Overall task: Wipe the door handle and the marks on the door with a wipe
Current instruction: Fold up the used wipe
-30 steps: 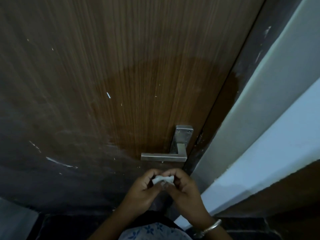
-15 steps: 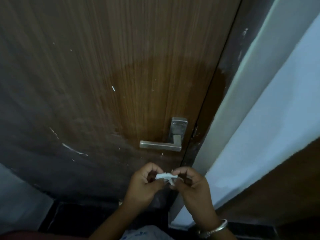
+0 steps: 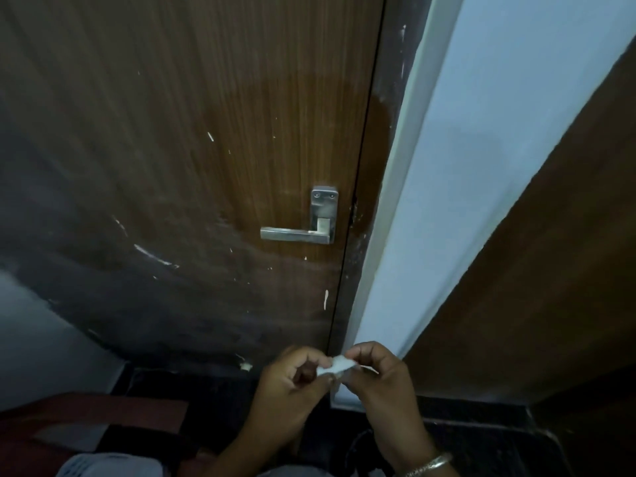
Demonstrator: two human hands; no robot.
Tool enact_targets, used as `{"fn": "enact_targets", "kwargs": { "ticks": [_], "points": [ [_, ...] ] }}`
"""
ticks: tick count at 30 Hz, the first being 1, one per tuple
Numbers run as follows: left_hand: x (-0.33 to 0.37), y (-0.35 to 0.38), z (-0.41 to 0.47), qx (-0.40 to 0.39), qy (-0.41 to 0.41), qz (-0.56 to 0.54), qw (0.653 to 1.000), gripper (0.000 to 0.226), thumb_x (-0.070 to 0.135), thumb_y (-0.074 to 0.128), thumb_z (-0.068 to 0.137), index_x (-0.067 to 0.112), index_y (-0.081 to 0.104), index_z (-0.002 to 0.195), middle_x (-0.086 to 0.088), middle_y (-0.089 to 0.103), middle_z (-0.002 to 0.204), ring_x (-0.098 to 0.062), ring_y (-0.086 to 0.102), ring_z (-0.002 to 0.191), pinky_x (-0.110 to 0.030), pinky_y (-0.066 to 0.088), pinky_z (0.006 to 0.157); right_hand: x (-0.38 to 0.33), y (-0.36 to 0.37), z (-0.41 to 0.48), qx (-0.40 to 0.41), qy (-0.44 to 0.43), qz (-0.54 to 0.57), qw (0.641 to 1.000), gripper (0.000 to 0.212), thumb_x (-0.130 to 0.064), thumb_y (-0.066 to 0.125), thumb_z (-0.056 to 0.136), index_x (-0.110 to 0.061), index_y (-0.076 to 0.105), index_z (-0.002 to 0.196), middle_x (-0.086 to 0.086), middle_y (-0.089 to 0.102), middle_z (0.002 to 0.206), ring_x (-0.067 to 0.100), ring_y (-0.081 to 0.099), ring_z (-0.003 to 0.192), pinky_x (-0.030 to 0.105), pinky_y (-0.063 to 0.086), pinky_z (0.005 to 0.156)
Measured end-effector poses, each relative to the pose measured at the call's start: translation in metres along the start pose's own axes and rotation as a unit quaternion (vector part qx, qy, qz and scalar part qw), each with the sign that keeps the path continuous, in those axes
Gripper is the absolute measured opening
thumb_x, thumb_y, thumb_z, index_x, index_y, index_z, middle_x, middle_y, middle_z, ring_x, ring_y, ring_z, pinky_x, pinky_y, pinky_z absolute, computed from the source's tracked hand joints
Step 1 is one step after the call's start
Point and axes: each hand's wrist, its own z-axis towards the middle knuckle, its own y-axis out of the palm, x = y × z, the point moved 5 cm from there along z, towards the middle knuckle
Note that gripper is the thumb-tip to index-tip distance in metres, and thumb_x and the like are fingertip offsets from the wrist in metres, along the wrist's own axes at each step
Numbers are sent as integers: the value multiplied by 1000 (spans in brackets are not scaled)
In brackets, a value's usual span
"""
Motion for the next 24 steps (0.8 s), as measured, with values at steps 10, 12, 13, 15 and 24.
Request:
{"fn": "enact_targets", "kwargs": {
  "ticks": [10,12,13,15,24],
  "points": [
    [15,-31,-17,47,18,-43,998,23,-11,70,71,11,73,70,-7,68,85,-14,69,76,-26,57,71,-3,26,-25,-16,-2,40,999,11,2,67,81,-8,72,81,5,74,78,13,68,72,19,51,62],
    [22,-31,-8,16,-12,-94,995,26,-15,67,71,11,69,76,-8,71,80,-14,69,73,-24,56,66,-8,28,-24,1,1,70,998,12,7,65,81,-4,70,83,8,73,75,13,66,67,20,51,59],
    [25,-31,-3,-2,-23,-114,993,28,-16,66,71,10,66,81,-7,72,77,-14,68,72,-22,55,63,-11,29,-23,7,-4,79,997,14,9,63,81,-4,69,84,8,73,75,13,66,67,20,51,58],
    [28,-31,5,-38,-30,-119,992,38,-16,67,71,14,62,94,0,72,76,-11,66,70,-22,54,61,-16,30,-23,10,-17,94,995,19,13,60,82,-4,68,83,10,73,76,15,67,67,21,53,58],
    [0,1,-13,-191,-75,-76,976,29,-1,76,65,13,63,87,-2,66,81,-13,60,75,-27,49,71,-1,6,-44,8,24,94,995,21,13,52,86,-3,65,88,14,74,84,21,70,74,25,55,61]
  ]
}}
